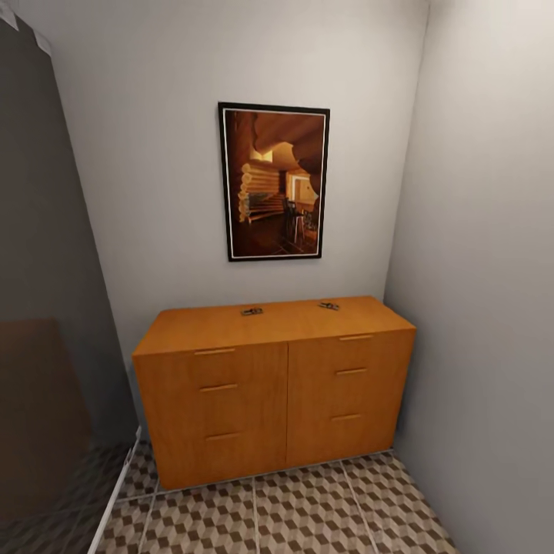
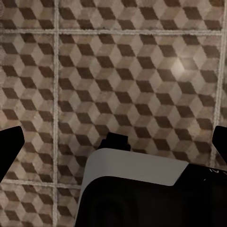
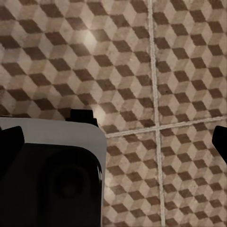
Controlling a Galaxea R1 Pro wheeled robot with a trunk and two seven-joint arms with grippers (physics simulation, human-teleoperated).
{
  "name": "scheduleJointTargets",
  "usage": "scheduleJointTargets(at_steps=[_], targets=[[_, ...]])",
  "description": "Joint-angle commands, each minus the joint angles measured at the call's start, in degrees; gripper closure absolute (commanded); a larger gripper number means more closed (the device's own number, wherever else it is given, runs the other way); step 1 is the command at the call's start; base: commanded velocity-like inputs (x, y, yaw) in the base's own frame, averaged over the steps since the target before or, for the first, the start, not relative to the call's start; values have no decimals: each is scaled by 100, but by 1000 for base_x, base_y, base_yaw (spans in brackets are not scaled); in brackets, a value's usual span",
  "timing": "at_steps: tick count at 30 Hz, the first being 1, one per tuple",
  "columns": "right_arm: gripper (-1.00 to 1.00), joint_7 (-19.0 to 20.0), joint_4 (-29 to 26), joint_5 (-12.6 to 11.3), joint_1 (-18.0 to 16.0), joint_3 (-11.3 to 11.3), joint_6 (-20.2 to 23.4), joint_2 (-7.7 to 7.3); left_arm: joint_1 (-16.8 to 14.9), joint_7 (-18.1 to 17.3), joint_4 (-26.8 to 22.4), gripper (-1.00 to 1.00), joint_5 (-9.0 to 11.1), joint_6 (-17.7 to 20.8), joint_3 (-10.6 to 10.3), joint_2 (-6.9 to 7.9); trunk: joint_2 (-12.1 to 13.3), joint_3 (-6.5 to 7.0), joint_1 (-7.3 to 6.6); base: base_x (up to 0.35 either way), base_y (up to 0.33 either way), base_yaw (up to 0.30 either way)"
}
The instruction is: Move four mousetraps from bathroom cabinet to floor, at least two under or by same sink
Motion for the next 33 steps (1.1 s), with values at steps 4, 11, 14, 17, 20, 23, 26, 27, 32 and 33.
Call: scheduleJointTargets(at_steps=[4, 11, 14, 17, 20, 23, 26, 27, 32, 33], targets=[[-100, -3, 17, -54, -7, 49, -35, 3, -4, 6, 4, -100, 52, -20, -13, 8, 158, 66, -89, 0, 0, 0], [-100, -3, 17, -48, -6, 49, -35, 6, -4, 2, 4, -100, 56, -19, -9, 12, 439, 191, -242, 0, 0, 0], [-100, -3, 17, -48, -5, 49, -35, 4, -4, 1, 4, -100, 56, -19, -8, 12, 559, 245, -308, 0, 0, 0], [-100, -3, 17, -48, -7, 49, -35, 3, -4, 1, 4, -100, 56, -20, -9, 12, 679, 299, -374, 0, 0, 0], [-100, -3, 17, -47, -6, 47, -35, 2, -4, 1, 4, -100, 56, -19, -7, 12, 800, 353, -440, 0, 0, 0], [-100, -3, 17, -47, -7, 44, -35, 2, -4, 1, 4, -100, 56, -19, -5, 12, 920, 407, -506, 0, 0, 0], [-100, -3, 17, -47, -8, 42, -34, 2, -4, 1, 4, -100, 56, -19, -4, 12, 1040, 461, -572, 0, 0, 0], [-100, -3, 17, -47, -9, 41, -32, 2, -4, 1, 4, -100, 56, -19, -4, 12, 1080, 479, -594, 0, 0, 0], [-100, -3, 17, -47, -9, 40, -30, 2, -4, 4, 4, -100, 59, -18, -4, 12, 1281, 568, -704, 0, 0, 0], [-100, -3, 17, -47, -10, 40, -29, 2, -4, 5, 4, -100, 60, -18, -4, 12, 1321, 586, -726, 0, 0, 0]])
